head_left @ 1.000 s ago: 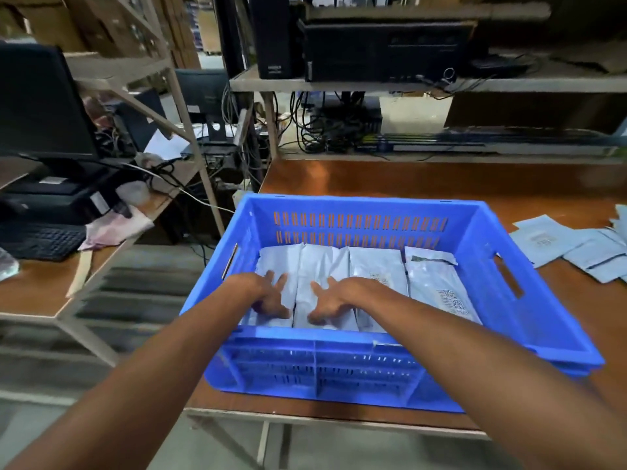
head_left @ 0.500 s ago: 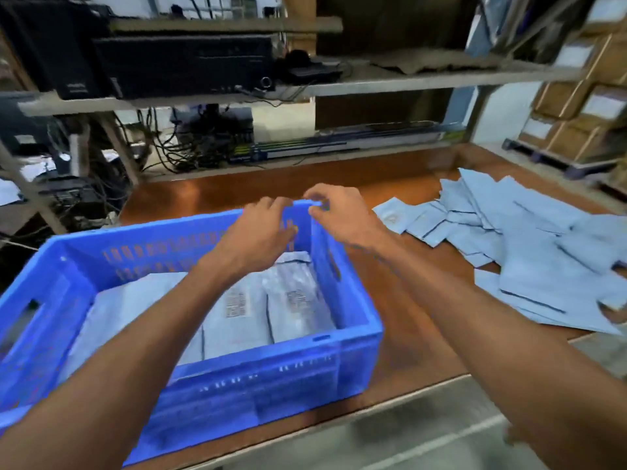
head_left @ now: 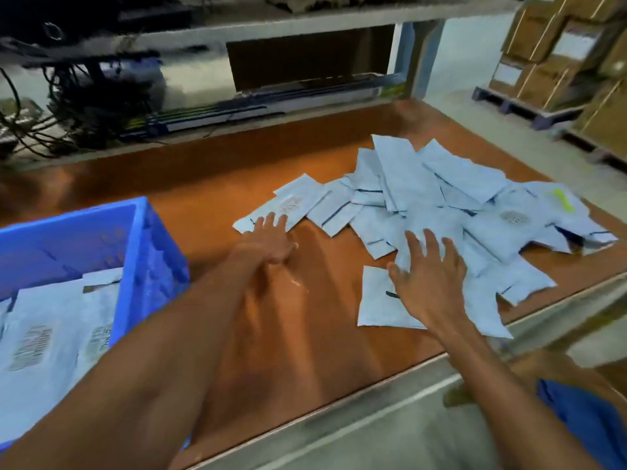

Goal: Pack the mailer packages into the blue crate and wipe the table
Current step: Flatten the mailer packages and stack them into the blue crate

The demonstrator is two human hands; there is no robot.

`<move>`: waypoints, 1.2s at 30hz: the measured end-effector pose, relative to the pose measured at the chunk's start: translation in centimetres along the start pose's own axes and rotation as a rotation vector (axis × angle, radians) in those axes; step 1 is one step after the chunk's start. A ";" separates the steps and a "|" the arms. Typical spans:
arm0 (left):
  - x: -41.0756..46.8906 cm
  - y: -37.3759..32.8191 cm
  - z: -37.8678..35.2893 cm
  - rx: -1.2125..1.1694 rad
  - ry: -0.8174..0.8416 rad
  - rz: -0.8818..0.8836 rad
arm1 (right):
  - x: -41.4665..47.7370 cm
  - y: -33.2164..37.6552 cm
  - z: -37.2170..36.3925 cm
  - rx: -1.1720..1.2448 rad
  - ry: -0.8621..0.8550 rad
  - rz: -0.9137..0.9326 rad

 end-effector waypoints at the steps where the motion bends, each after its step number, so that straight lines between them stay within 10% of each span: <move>1: 1.2 0.2 -0.8 0.008 -0.003 0.009 | 0.7 -1.1 -1.0 -0.032 0.090 -0.056; 17: -11.2 2.2 -2.7 0.040 -0.077 0.097 | -1.5 9.1 -4.6 0.105 0.429 0.539; 36: -15.6 3.8 -7.6 0.025 -0.365 0.154 | -7.4 11.4 -7.4 0.043 0.344 0.478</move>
Point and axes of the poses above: each hand's wrist, its own x-axis towards the middle knuckle, its own z-axis out of the back of the hand, y = z × x, the point moved 1 cm from there along x, towards the middle knuckle, and after that the axes turned 14 degrees about -y, right-handed, at the moved point
